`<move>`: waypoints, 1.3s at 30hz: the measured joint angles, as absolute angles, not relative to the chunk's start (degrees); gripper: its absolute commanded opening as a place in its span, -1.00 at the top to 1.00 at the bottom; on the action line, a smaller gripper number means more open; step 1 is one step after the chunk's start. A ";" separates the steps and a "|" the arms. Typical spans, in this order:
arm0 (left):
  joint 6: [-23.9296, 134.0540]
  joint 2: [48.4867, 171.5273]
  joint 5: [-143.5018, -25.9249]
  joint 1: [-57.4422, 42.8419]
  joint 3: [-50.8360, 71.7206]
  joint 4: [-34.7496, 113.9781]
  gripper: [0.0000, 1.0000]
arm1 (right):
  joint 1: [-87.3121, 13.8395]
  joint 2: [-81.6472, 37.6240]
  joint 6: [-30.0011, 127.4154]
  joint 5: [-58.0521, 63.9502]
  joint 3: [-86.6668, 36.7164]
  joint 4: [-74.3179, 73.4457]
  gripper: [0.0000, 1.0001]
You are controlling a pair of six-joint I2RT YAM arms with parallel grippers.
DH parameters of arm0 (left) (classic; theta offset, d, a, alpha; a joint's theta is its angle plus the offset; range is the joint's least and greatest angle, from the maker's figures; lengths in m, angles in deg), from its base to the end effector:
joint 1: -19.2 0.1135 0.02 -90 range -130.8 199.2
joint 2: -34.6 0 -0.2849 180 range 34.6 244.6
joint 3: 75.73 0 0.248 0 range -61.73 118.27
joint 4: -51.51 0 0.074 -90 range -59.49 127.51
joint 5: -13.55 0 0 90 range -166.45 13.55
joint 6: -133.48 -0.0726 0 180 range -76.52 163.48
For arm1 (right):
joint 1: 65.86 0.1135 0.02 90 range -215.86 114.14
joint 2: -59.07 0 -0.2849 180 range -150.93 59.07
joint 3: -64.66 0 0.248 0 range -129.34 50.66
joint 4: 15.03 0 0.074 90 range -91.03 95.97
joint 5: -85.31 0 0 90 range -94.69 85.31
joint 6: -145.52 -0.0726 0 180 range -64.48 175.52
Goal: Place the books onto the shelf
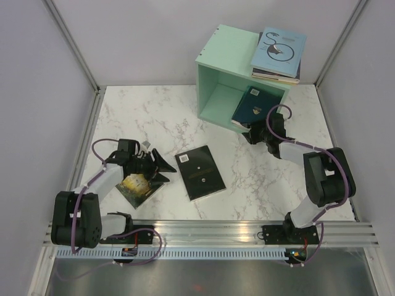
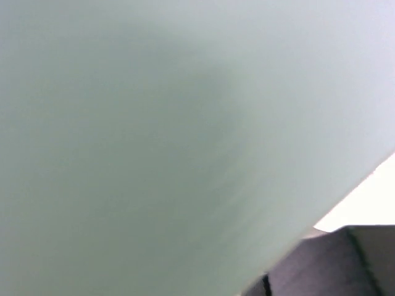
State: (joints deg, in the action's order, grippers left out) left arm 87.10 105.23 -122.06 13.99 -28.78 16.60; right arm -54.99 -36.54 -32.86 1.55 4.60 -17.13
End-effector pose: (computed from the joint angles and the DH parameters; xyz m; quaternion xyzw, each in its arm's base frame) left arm 0.2121 -0.0714 0.1762 -0.1928 0.8725 -0.4429 0.0730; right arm 0.3634 0.0778 0.1723 0.5304 0.7019 0.3914 0.2699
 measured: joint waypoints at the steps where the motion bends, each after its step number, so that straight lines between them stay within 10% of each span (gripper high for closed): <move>1: 87.08 105.76 -121.75 13.99 -29.08 16.60 -0.28 | -55.14 -36.00 -30.78 2.01 4.22 -15.71 -0.09; 15: 86.75 115.24 -109.71 6.84 -29.63 16.52 -0.49 | -45.20 -15.47 -6.17 4.89 7.83 -3.71 -0.15; 39: 98.20 122.32 -102.60 -7.70 -25.78 30.72 -0.53 | -25.74 -40.06 2.31 4.28 6.98 -13.83 -0.02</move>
